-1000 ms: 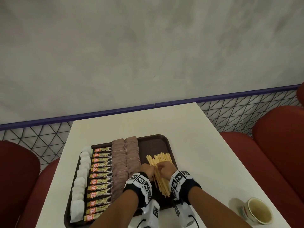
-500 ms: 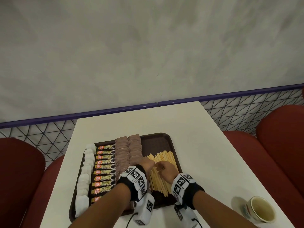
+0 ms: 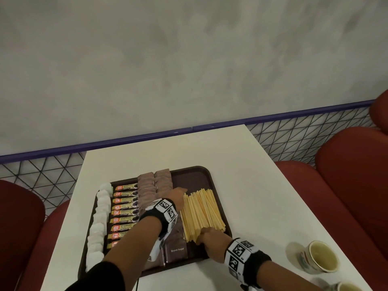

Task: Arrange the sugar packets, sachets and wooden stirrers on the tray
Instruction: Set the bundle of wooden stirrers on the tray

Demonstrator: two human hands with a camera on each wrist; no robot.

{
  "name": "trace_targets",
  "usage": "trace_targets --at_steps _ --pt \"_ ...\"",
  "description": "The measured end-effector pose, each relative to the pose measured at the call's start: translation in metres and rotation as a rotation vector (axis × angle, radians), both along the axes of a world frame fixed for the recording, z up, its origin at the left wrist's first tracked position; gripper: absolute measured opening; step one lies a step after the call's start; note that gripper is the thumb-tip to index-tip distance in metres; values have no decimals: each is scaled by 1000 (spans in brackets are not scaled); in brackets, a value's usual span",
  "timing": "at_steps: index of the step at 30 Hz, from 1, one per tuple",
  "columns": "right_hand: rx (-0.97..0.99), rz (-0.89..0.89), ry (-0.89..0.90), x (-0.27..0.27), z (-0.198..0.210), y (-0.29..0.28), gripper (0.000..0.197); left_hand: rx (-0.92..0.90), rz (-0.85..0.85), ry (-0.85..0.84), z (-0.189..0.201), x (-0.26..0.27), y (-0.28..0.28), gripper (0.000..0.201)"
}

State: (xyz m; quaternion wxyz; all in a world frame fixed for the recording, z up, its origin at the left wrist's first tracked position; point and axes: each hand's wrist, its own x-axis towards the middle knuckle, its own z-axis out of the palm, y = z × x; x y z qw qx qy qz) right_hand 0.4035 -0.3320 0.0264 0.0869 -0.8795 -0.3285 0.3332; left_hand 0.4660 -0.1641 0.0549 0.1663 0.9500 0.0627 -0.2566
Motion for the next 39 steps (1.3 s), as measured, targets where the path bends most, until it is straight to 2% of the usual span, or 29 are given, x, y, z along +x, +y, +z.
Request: trace_targets --at_steps 7,11,15,19,21,28,31,35,39 --pt "2 134 -4 -12 -4 5 50 149 -133 32 3 -1 -4 52" --pt "25 146 -52 -15 -6 13 51 150 -186 50 2 1 -3 46" --pt "78 134 -88 -14 -8 16 50 156 -168 61 -1 2 -1 58" --pt "129 110 -89 -15 -11 10 48 169 -189 57 -7 4 -1 52" --pt "141 66 -91 -16 -12 4 47 167 -176 67 -10 7 -1 56" --pt "46 -12 -135 -15 -12 -22 41 57 -146 92 -17 17 -11 66" --pt "72 -11 -148 -15 -13 -20 46 25 -149 113 -23 19 -18 64" --pt "113 -10 -155 -15 -16 -18 47 -3 -120 57 -26 24 -17 61" --pt "132 29 -148 -20 -16 -17 46 48 -89 13 -32 25 -9 60"
